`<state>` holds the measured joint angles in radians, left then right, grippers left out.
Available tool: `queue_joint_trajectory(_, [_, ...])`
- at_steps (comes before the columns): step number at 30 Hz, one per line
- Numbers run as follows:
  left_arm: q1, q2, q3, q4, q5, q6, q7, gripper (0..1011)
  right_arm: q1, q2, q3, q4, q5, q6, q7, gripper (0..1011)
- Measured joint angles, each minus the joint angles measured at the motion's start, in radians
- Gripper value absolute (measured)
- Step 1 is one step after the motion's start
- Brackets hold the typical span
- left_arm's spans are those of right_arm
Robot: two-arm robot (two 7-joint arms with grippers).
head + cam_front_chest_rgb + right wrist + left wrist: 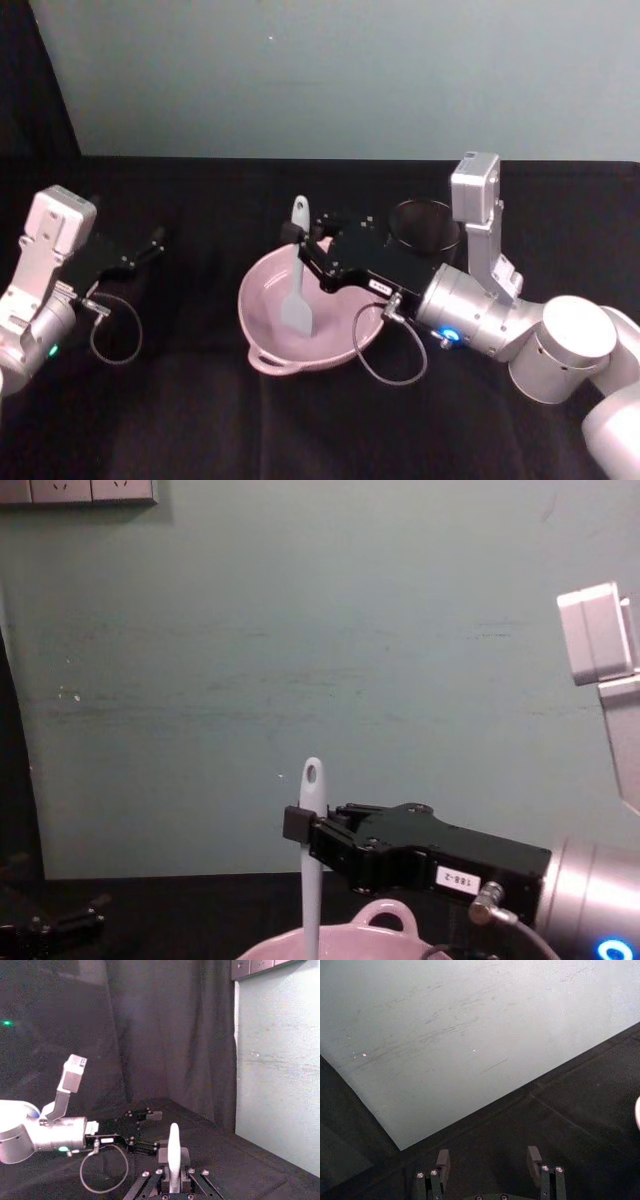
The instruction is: Use the one hand to pick up the spoon and stir the clear water in the bowl.
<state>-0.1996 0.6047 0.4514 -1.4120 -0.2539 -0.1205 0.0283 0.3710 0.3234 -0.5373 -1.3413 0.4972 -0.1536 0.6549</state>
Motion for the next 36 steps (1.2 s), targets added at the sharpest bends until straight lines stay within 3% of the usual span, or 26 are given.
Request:
queue_joint_trajectory(16, [0.0, 0.0, 0.0, 0.0, 0.0, 0.0, 0.0, 1011, 0.064, -0.077, -0.011, 0.108, -0.066, -0.064, -0.054, 116])
queue_joint_trajectory(25, [0.0, 0.0, 0.0, 0.0, 0.0, 0.0, 0.0, 1011, 0.067, -0.098, 0.026, 0.14, -0.113, -0.122, -0.103, 116])
queue_joint_trajectory(36, [0.0, 0.0, 0.0, 0.0, 0.0, 0.0, 0.0, 1011, 0.058, -0.082, 0.074, 0.149, -0.124, -0.133, -0.103, 116])
